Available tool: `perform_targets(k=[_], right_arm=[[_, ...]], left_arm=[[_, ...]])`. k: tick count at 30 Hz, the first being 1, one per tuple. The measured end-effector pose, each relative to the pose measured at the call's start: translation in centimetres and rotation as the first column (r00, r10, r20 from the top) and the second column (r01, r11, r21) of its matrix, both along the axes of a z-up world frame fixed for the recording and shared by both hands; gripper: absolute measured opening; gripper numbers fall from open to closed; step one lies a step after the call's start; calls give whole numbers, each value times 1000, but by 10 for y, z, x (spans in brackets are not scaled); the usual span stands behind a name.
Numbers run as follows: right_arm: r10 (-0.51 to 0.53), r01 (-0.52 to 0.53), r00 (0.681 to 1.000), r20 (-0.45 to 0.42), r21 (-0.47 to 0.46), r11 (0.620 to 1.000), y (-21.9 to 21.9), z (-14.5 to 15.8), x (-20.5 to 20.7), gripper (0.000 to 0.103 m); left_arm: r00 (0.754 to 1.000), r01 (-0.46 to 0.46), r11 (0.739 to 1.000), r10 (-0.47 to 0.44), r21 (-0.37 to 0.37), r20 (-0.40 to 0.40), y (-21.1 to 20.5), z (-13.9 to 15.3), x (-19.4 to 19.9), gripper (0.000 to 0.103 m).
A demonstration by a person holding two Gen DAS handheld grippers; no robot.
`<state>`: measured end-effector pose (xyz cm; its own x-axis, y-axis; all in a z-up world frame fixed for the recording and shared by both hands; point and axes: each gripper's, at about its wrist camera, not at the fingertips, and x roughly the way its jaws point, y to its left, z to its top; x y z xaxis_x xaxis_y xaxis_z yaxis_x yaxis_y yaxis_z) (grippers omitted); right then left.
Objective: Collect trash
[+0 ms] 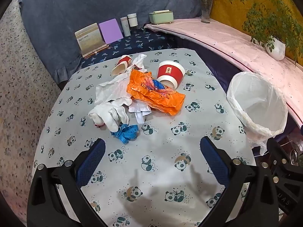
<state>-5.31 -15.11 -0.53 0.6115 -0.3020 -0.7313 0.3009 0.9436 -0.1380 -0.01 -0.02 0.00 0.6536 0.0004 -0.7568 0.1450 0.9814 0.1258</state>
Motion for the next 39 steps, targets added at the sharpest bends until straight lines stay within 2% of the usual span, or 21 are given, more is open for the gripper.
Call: perform_targets(k=[5,14,39], right_arm=[[2,-2,1000,0,-4,1000,1,3,4,96],[2,-2,1000,-2,-8,1000,-1,3,5,96],[5,-5,1000,-2,-23,1000,6,3,7,96]], left_arm=[[1000,10,1000,-10,-15,-6,2,0,0,95],[1000,8,1000,-8,16,5,-2,-2,2,96],[1000,10,1000,-11,-12,-12,4,-3,1,96]])
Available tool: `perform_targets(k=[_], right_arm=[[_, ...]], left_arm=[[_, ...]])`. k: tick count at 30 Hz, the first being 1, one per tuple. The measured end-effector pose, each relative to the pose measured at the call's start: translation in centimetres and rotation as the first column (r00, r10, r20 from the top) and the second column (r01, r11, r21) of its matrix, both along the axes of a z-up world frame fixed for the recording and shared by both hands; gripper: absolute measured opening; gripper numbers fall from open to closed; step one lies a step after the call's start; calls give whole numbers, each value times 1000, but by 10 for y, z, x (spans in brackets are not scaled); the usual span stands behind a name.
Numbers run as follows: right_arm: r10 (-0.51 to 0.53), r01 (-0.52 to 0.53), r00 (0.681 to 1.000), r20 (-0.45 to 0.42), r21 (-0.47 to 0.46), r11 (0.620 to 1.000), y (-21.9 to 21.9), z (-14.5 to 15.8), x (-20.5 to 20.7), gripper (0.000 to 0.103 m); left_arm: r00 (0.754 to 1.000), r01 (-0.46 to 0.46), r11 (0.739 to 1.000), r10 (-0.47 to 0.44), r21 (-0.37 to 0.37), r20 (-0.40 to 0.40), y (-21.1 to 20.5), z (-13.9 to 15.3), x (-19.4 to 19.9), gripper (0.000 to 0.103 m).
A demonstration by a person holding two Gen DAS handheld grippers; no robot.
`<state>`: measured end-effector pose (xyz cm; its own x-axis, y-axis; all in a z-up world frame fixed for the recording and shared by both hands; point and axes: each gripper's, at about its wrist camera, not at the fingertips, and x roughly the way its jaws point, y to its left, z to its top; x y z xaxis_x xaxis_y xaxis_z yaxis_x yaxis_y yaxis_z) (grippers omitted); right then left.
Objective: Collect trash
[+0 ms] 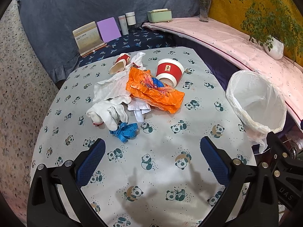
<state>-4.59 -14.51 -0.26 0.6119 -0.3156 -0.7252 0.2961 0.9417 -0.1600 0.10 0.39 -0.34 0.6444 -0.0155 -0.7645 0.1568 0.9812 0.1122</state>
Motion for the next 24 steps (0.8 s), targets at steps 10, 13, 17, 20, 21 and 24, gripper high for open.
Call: perform_targets(k=[10,13,17,20,21,24], right_arm=[[1,-1,1000,0,-7,1000,4,3,0,96],[1,-1,1000,0,-7,1000,3,3,0,96],[2,-2,1000,0,-7,1000,4,3,0,96],[1,-1,1000,0,-8,1000,3,3,0,96],[1,-1,1000,0,-7,1000,3,3,0,96],[-1,1,1000,2,-6,1000,3,4,-1,96]], left_arm=[[1000,0,1000,0,-4,1,1,-1,-2,96],[1000,1,1000,-1,-5,2,2,-1,-2,96],[1000,3,1000,-3,-8,-1,2,-1,-2,96],[1000,4,1000,-4,-9,-4,2,0,-2,96],[1000,4,1000,-4,-11,-6,2,0,-2,96],[1000,5,1000,-5,-12,-8,2,0,-2,96]])
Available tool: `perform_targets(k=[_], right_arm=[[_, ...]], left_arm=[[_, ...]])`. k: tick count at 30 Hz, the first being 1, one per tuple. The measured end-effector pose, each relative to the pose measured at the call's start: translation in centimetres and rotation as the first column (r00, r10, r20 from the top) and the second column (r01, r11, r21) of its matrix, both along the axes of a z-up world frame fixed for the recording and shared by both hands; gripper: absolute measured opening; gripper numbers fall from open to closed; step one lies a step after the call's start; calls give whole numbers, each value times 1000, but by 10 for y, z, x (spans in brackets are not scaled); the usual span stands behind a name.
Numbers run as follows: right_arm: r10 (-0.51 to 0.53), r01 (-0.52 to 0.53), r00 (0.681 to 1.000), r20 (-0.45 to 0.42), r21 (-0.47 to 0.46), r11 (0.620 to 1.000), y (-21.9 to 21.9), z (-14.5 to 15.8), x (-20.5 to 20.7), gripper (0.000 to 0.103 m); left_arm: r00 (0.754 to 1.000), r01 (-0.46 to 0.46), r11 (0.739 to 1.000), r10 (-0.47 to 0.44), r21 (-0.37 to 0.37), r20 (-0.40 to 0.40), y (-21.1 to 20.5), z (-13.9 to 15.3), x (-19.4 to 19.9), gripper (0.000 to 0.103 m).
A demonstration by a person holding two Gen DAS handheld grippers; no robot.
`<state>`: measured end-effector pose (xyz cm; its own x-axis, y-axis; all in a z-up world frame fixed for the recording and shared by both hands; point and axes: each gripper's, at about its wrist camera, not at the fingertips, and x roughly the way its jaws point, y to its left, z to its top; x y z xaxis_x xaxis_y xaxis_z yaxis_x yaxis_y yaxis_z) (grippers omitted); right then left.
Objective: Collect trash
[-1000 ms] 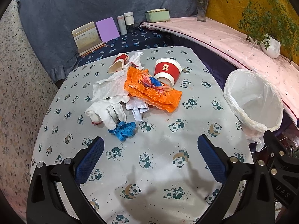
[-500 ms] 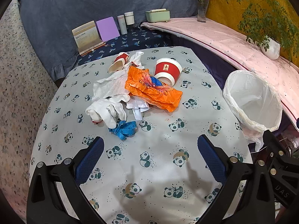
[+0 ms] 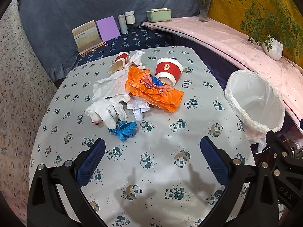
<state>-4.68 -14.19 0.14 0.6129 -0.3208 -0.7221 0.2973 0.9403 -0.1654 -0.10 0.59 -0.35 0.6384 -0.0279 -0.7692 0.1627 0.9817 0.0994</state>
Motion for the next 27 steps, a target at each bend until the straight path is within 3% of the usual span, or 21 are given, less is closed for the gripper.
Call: perform_targets(k=[27], right_arm=[[-5,5,1000,1,2,1000,-2,0,-1,96]], left_arm=[[1000,6,1000,-6,-10,-13,-1,-2,1,96]])
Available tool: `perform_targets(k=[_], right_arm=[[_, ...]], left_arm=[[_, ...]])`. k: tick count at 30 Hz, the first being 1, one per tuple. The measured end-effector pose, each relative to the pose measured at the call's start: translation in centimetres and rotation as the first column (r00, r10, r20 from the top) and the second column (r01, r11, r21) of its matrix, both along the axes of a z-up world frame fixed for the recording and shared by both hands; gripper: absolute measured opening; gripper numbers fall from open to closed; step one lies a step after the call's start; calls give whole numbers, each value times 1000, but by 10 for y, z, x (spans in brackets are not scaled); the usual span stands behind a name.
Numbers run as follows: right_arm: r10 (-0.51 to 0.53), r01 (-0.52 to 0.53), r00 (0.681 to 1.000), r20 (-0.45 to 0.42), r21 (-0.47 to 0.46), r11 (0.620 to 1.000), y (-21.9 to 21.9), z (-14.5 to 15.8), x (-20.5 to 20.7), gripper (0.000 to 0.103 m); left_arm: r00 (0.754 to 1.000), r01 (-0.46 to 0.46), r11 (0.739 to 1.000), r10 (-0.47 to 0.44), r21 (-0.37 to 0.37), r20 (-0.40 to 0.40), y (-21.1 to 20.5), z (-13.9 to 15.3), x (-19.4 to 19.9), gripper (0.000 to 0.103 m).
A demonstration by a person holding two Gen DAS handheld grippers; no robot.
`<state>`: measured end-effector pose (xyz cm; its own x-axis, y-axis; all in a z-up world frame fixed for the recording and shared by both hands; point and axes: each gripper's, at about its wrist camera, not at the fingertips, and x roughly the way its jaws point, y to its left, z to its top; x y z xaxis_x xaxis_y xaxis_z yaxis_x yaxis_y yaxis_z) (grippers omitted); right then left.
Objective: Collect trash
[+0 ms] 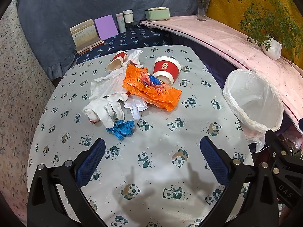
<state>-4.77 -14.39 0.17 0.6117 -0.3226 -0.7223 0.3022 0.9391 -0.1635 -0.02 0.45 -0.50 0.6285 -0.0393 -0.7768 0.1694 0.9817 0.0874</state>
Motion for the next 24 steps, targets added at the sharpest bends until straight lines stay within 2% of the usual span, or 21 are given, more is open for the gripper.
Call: perform_targets(k=[16,24], right_arm=[[-46,47,999,17,-13,999,-7,-1,-1,96],[-73,74,997,36,-17,997,-8,-4,10,96]], left_arm=[[1000,23,999,-23,-26,9,0,1,5,95],[999,-21,999,23,-38,32,22,-6,22,96]])
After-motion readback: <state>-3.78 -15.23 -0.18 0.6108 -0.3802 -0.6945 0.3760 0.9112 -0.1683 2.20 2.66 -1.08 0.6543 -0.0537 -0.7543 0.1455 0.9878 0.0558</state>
